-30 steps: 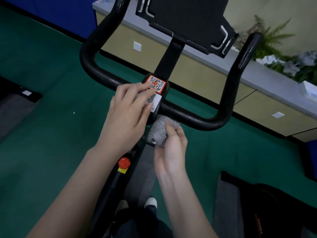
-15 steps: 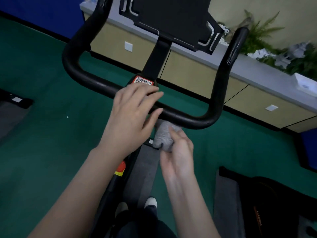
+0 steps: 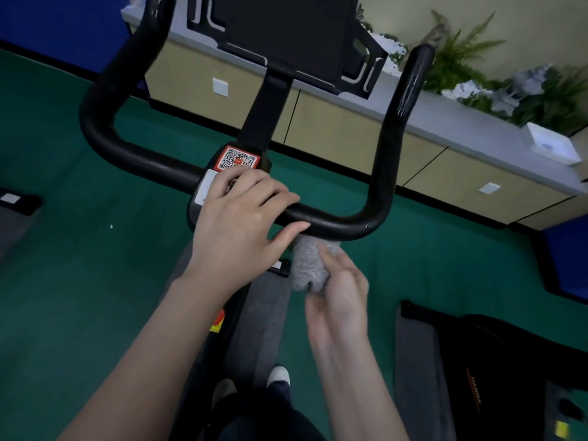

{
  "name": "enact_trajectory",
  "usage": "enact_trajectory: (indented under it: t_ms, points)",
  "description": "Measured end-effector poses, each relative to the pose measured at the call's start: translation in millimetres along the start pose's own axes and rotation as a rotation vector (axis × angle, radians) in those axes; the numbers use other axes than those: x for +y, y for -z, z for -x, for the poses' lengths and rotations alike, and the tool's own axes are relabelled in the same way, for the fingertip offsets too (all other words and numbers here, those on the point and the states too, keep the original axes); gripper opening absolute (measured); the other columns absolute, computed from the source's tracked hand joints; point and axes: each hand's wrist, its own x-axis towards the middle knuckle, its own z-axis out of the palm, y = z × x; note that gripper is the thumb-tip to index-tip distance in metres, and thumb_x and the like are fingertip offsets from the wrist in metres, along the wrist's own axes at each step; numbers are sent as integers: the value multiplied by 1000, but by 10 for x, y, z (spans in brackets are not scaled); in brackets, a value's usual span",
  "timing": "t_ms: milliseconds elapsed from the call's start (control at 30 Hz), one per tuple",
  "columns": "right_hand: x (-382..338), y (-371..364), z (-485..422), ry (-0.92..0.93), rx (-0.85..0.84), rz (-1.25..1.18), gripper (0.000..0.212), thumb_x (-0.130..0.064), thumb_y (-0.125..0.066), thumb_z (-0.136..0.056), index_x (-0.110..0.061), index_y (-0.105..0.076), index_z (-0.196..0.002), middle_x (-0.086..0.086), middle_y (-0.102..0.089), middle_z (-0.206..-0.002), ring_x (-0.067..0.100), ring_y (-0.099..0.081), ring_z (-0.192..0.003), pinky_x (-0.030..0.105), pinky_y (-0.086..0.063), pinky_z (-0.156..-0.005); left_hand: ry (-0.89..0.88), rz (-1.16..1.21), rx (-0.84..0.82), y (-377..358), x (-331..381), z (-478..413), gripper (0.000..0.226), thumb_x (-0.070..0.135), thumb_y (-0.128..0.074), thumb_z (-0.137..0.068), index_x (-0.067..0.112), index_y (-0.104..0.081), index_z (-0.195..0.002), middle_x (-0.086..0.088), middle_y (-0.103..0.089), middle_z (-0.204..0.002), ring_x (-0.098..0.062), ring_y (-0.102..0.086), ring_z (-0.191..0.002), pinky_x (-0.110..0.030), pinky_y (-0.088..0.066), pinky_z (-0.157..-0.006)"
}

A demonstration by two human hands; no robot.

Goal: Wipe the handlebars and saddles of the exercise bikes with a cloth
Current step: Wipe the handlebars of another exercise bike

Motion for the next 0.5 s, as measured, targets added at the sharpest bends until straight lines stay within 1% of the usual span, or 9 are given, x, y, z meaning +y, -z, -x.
enact_trajectory:
  t_ms: [67,100,167,200,233,300,367,433,500]
  points:
    - [-79,93,-61,199,134,-8,14,9,-52,-89,2,-64,-92,5,-72,-78,9,-69,-69,19,-54,-62,5,11,10,-2,3,2,34,48,-58,-90,18,-73,-100,6,-68,-95,-19,-60,-99,-35,-34,-101]
    - [-130,141,-111,333,193,37,15,8,-52,-90,0,-64,-94,3,-72,-80,8,-68,-71,19,-54,-65,9,17,12,-3,6,0,34,48,-59,-90,18,-73,-99,6,-68,-95,-19,-60,-98,-36,-34,-101]
    - [-213,188,-206,618,265,286,19,5,-53,-90,2,-65,-105,10,-70,-95,14,-65,-86,27,-54,-80,19,30,15,-1,12,-7,33,47,-60,-89,18,-73,-98,6,-68,-94,-19,-60,-98,-35,-34,-101]
    - [-237,185,-244,757,279,440,22,3,-55,-90,4,-64,-109,14,-68,-101,19,-63,-93,31,-52,-86,25,36,16,1,12,-12,32,46,-61,-88,18,-73,-98,6,-68,-94,-18,-61,-97,-35,-33,-101]
    - [-246,173,-276,892,281,579,24,3,-56,-88,3,-65,-111,15,-67,-106,23,-62,-98,32,-50,-90,32,42,17,2,12,-13,32,46,-62,-87,18,-73,-98,6,-69,-93,-18,-61,-97,-35,-33,-101]
    - [-211,171,-297,1129,218,800,28,6,-57,-85,0,-67,-111,10,-66,-111,22,-57,-101,22,-47,-89,43,51,15,3,19,-12,32,46,-63,-86,18,-74,-97,7,-69,-93,-18,-61,-97,-35,-32,-101]
    - [-135,200,-273,1263,88,971,27,4,-56,-86,-2,-68,-109,4,-67,-112,20,-52,-97,20,-46,-82,46,54,15,1,20,-14,31,46,-64,-85,18,-74,-97,7,-69,-93,-18,-61,-97,-35,-31,-100]
    - [-97,257,-252,1328,-23,1081,26,-2,-53,-88,-2,-68,-109,2,-67,-113,18,-48,-94,18,-43,-82,42,55,14,-2,14,-16,31,46,-64,-85,18,-73,-97,7,-68,-93,-18,-60,-97,-35,-32,-100]
    - [-174,286,-280,1342,-23,1130,25,-2,-54,-89,-1,-68,-109,4,-68,-108,13,-44,-92,15,-41,-81,39,56,16,-6,13,-12,31,46,-64,-86,19,-73,-98,7,-68,-93,-17,-60,-97,-35,-31,-100]
